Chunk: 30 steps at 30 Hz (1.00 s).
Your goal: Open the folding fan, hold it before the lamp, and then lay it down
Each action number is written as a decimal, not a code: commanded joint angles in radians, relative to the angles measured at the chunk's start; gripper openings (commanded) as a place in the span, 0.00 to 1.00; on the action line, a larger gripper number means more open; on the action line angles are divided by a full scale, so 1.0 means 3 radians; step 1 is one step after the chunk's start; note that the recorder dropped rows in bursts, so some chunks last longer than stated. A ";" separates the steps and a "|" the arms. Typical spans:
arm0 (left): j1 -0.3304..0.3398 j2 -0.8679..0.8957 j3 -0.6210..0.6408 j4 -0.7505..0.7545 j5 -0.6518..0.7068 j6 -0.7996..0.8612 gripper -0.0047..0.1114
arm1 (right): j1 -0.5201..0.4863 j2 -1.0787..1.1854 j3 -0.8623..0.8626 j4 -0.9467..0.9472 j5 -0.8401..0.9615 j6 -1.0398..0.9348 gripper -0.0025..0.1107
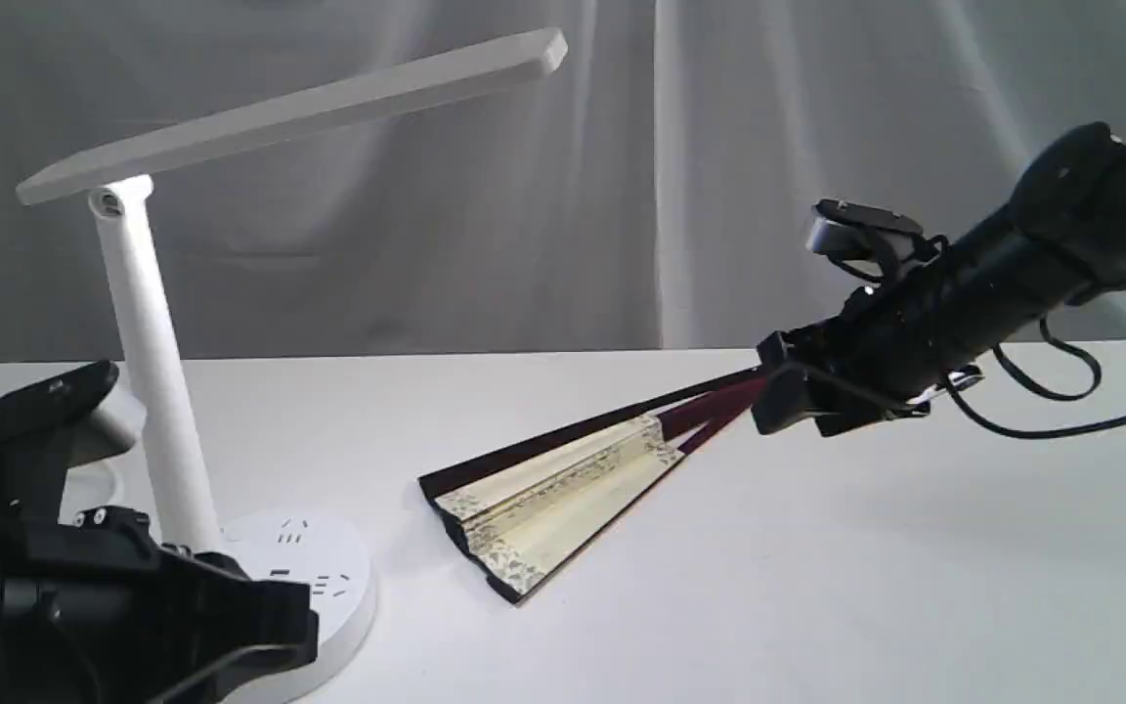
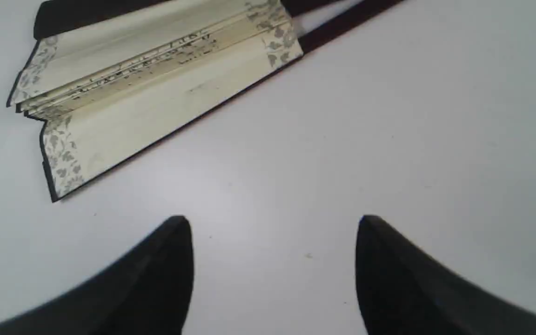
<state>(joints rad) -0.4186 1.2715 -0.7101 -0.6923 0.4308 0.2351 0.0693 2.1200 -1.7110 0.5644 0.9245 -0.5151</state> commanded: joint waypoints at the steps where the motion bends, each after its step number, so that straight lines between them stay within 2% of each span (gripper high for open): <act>1: 0.0004 0.0013 -0.0135 0.0445 0.0126 -0.0515 0.23 | 0.0005 0.0046 -0.0236 -0.0186 0.0087 0.0099 0.48; 4: 0.0004 0.0073 -0.0223 0.0809 0.0327 -0.0731 0.23 | 0.0005 0.0177 -0.0374 -0.0210 0.0074 -0.0036 0.48; 10: 0.0004 0.0271 -0.0252 0.0857 0.0269 -0.0784 0.23 | 0.0070 0.0628 -0.0785 -0.0187 0.0130 -0.0083 0.48; 14: 0.0004 0.0428 -0.0252 0.0857 0.0157 -0.0784 0.23 | 0.0243 0.0789 -0.1036 -0.0187 0.0031 -0.0718 0.48; 16: 0.0004 0.0478 -0.0252 0.0863 0.0157 -0.0784 0.23 | 0.0317 0.0849 -0.1135 -0.0210 -0.0069 -0.0919 0.48; 20: 0.0004 0.0496 -0.0259 0.0870 0.0121 -0.0784 0.23 | 0.0458 0.0966 -0.1226 -0.0396 -0.0355 -0.1017 0.48; 25: 0.0004 0.0496 -0.0288 0.0856 0.0145 -0.0784 0.23 | 0.0535 0.0987 -0.1226 -0.0336 -0.0468 -0.1024 0.48; 30: 0.0004 0.0496 -0.0288 0.0833 0.0131 -0.0784 0.23 | 0.0545 0.1019 -0.1226 -0.0117 -0.1053 -0.1104 0.48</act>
<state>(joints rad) -0.4186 1.4190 -0.7904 -0.4351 0.4858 0.0103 0.2307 2.4243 -2.0744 0.4997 0.6719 -0.8345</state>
